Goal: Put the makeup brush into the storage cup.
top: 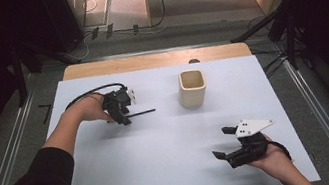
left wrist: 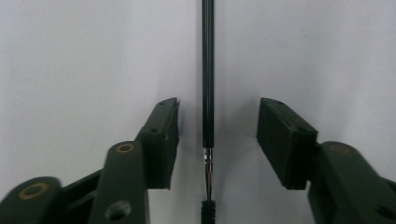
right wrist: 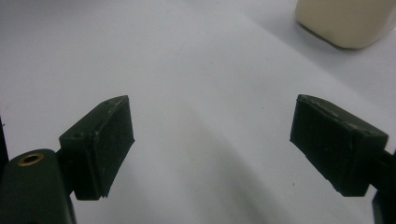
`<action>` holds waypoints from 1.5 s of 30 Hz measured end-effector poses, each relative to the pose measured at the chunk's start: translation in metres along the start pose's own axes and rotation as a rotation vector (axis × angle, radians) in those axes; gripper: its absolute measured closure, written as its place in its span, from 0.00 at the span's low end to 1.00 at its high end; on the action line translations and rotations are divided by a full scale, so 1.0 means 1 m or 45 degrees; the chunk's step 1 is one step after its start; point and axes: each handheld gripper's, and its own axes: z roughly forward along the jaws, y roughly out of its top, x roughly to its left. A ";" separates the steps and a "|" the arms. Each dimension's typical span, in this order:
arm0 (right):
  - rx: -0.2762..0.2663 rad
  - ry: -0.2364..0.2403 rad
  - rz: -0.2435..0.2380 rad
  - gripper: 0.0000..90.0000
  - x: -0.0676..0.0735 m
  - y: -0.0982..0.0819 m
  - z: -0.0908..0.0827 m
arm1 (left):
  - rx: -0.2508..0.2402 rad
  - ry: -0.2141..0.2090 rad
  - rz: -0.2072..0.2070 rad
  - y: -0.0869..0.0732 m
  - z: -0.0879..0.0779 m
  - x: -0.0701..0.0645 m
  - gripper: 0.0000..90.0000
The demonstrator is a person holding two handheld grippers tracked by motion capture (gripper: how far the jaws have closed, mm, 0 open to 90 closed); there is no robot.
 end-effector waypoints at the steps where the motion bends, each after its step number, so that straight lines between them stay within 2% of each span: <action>1: 0.000 0.000 0.000 0.16 0.000 0.000 0.000 | 0.000 0.000 0.000 0.000 0.000 0.000 0.58; 3: 0.004 0.003 -0.001 0.16 0.001 0.000 0.000 | 0.012 0.001 -0.012 0.002 0.000 -0.001 0.58; 6: 0.006 0.002 -0.007 0.16 0.001 0.000 0.000 | 0.031 -0.001 -0.007 0.003 -0.001 0.000 0.69; 8: 0.006 0.002 -0.005 0.16 0.001 0.000 0.000 | 0.041 -0.007 -0.014 0.003 -0.001 0.000 0.70; 11: 0.006 0.002 -0.003 0.16 0.001 0.000 0.000 | 0.054 -0.011 -0.028 0.005 -0.001 0.000 0.78; 15: 0.006 0.004 -0.005 0.16 0.001 0.000 0.000 | 0.075 -0.017 -0.042 0.007 -0.001 0.003 0.80; 17: 0.006 0.005 -0.006 0.16 0.001 0.000 0.000 | 0.085 -0.015 -0.054 0.008 -0.001 0.003 0.85; 20: 0.007 0.004 -0.009 0.16 0.001 0.000 0.000 | 0.098 -0.019 -0.045 0.009 -0.001 0.004 0.94; 27: 0.006 0.006 -0.012 0.16 0.001 0.000 0.000 | 0.095 -0.010 -0.039 0.009 -0.001 0.002 0.95; 31: 0.009 0.003 -0.009 0.16 0.001 0.000 0.000 | 0.093 -0.027 -0.060 0.009 -0.001 0.004 0.95; 33: 0.006 0.007 -0.013 0.16 0.001 0.000 0.000 | 0.087 -0.056 -0.066 0.007 -0.002 0.005 0.95; 35: 0.006 0.008 -0.020 0.16 0.001 0.000 0.000 | 0.081 -0.044 -0.086 0.005 -0.003 0.006 0.95; 37: 0.004 0.009 -0.015 0.16 0.001 0.000 0.000 | 0.059 -0.040 -0.098 0.004 -0.007 0.007 0.95; 39: 0.007 0.009 -0.012 0.16 0.001 0.000 0.000 | 0.003 -0.049 -0.127 0.001 -0.016 0.008 0.95; 43: 0.002 0.012 -0.016 0.17 0.001 0.000 0.000 | -0.028 -0.049 -0.145 -0.002 -0.024 0.008 0.95; 45: -0.007 0.013 -0.033 0.18 0.001 0.000 0.000 | -0.037 -0.062 -0.176 -0.005 -0.027 0.009 0.95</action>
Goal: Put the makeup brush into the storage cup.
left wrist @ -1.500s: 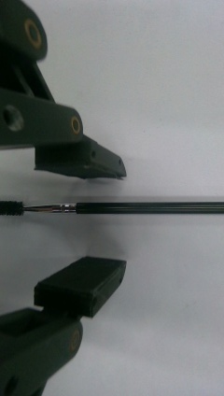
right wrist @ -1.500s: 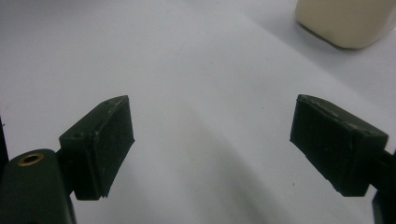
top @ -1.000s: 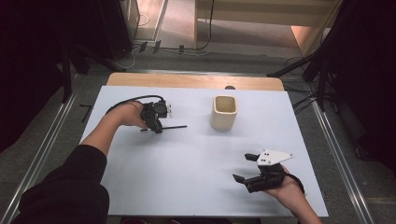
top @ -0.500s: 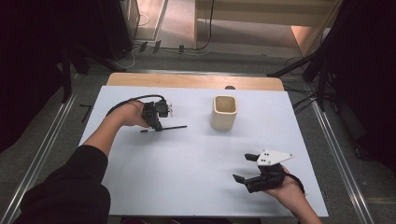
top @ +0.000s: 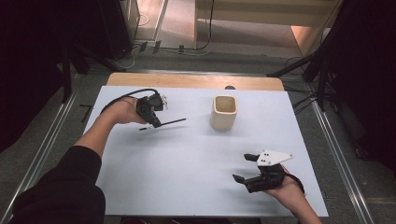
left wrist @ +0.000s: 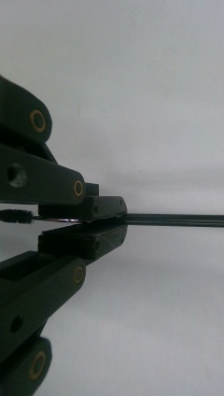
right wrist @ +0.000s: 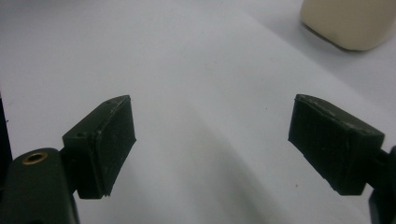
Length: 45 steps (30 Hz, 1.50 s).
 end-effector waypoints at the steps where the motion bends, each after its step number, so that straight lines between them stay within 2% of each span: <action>1: 0.000 0.000 0.000 0.18 0.000 0.000 0.000 | -0.006 -0.001 -0.005 -0.001 -0.001 0.000 0.95; 4: -0.009 0.003 -0.001 0.18 0.000 0.000 0.000 | -0.082 -0.023 -0.053 -0.006 -0.006 -0.002 0.95; 7: -0.011 0.004 0.007 0.18 0.000 0.000 0.000 | -0.111 -0.034 -0.065 -0.008 -0.009 -0.003 0.95; 12: -0.015 0.007 0.011 0.18 0.000 0.001 0.000 | -0.167 -0.054 -0.114 -0.013 -0.012 -0.005 0.95; 17: -0.024 0.006 0.020 0.18 0.000 0.001 0.000 | -0.228 -0.078 -0.134 -0.017 -0.014 -0.012 0.95; 19: -0.036 0.006 0.028 0.18 0.000 0.001 0.000 | -0.228 -0.075 -0.142 -0.018 -0.016 -0.015 0.95; 22: -0.081 0.018 0.039 0.18 0.000 0.001 -0.003 | -0.276 -0.076 -0.156 -0.018 -0.021 -0.025 0.95; 24: -0.094 0.021 0.039 0.18 0.000 0.002 -0.003 | -0.286 -0.074 -0.157 -0.018 -0.023 -0.027 0.95; 27: -0.124 0.041 0.046 0.18 0.001 0.002 -0.003 | -0.313 -0.044 -0.164 -0.017 -0.028 -0.035 0.95; 28: -0.156 0.060 0.062 0.17 0.001 0.003 -0.003 | -0.332 -0.031 -0.164 -0.017 -0.029 -0.039 0.95; 29: -0.156 0.060 0.062 0.17 0.001 0.003 -0.003 | -0.341 -0.033 -0.165 -0.017 -0.032 -0.042 0.95; 30: -0.182 0.081 0.093 0.17 0.002 0.003 -0.005 | -0.341 -0.017 -0.162 -0.016 -0.036 -0.049 0.95; 33: -0.214 0.085 0.105 0.16 0.002 0.004 -0.005 | -0.351 -0.017 -0.177 -0.015 -0.042 -0.056 0.95; 37: -0.210 0.089 0.108 0.15 0.002 0.005 -0.004 | -0.381 -0.029 -0.191 -0.015 -0.048 -0.061 0.95; 39: -0.181 0.096 0.114 0.15 0.003 0.006 -0.003 | -0.408 -0.034 -0.198 -0.016 -0.050 -0.067 0.95; 41: -0.165 0.103 0.122 0.15 0.003 0.007 -0.003 | -0.410 -0.038 -0.192 -0.016 -0.051 -0.069 0.95; 45: -0.169 0.114 0.103 0.15 0.005 0.008 -0.001 | -0.411 -0.045 -0.215 -0.019 -0.050 -0.076 0.95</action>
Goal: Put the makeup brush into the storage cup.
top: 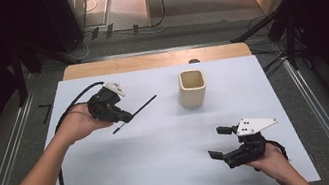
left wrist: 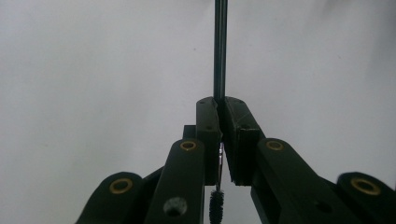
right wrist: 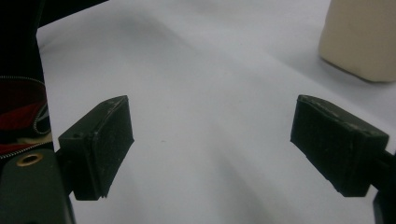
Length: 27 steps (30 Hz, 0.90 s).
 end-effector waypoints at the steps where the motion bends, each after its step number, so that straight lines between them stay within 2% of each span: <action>1: -0.011 0.001 0.001 0.15 0.000 0.001 0.000 | -0.014 -0.022 -0.025 -0.003 0.000 -0.003 0.95; 2: -0.016 -0.007 -0.002 0.15 0.000 0.001 0.000 | -0.017 -0.030 -0.039 -0.004 0.001 -0.004 0.95; 7: -0.009 -0.012 -0.003 0.15 0.000 0.001 0.002 | -0.026 -0.035 -0.036 -0.007 0.000 -0.010 0.95; 9: -0.007 -0.035 -0.039 0.15 0.001 0.002 0.003 | -0.017 -0.027 -0.051 -0.012 0.001 -0.013 0.95; 14: -0.008 -0.027 -0.021 0.15 0.001 0.004 0.003 | -0.041 -0.060 -0.085 -0.019 0.002 -0.021 0.95; 18: -0.003 -0.028 -0.022 0.15 0.001 0.006 0.003 | -0.047 -0.075 -0.078 -0.020 0.004 -0.027 0.95; 21: 0.000 -0.023 -0.015 0.15 0.002 0.008 0.004 | -0.053 -0.086 -0.094 -0.022 0.004 -0.034 0.95; 27: 0.013 -0.016 -0.039 0.15 0.005 0.011 0.008 | -0.059 -0.068 -0.079 -0.028 0.002 -0.046 0.95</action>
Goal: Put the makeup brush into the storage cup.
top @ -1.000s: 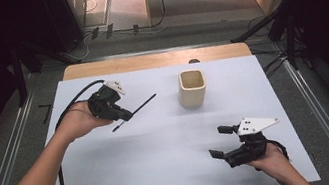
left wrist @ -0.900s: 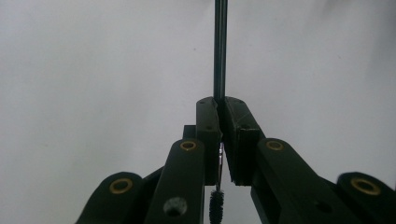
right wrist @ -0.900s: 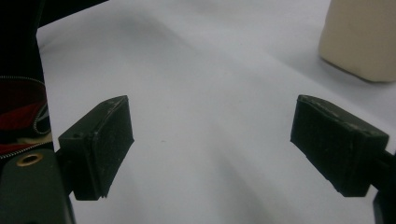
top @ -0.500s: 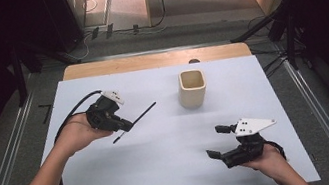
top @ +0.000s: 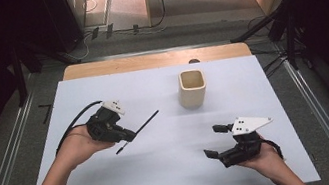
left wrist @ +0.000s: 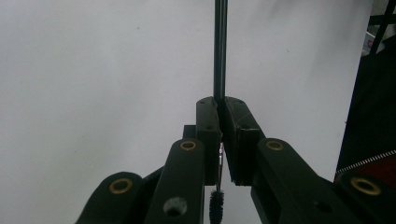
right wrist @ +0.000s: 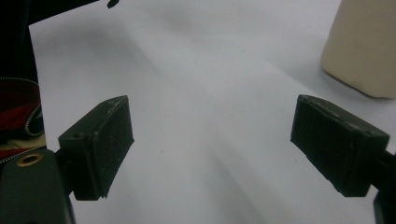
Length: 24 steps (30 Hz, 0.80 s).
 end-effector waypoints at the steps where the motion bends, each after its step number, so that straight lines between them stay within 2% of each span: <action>1: 0.002 0.003 -0.006 0.15 0.001 0.001 0.002 | 0.000 0.002 -0.002 -0.001 0.000 -0.002 0.95; 4: 0.013 0.025 -0.025 0.15 0.001 0.003 0.005 | -0.005 0.002 -0.003 -0.005 0.000 -0.009 0.95; 11: 0.017 0.061 -0.029 0.16 0.002 0.009 0.012 | 0.007 -0.003 0.047 -0.008 0.006 -0.024 0.95; 13: 0.019 0.077 -0.038 0.16 0.002 0.010 0.014 | 0.022 -0.002 0.061 -0.010 0.007 -0.026 0.95; 18: 0.035 0.098 -0.063 0.16 0.004 0.014 0.020 | 0.019 0.000 0.058 -0.014 0.009 -0.030 0.95; 24: 0.029 0.116 -0.057 0.18 0.004 0.016 0.022 | 0.039 -0.004 0.091 -0.011 0.014 -0.038 0.95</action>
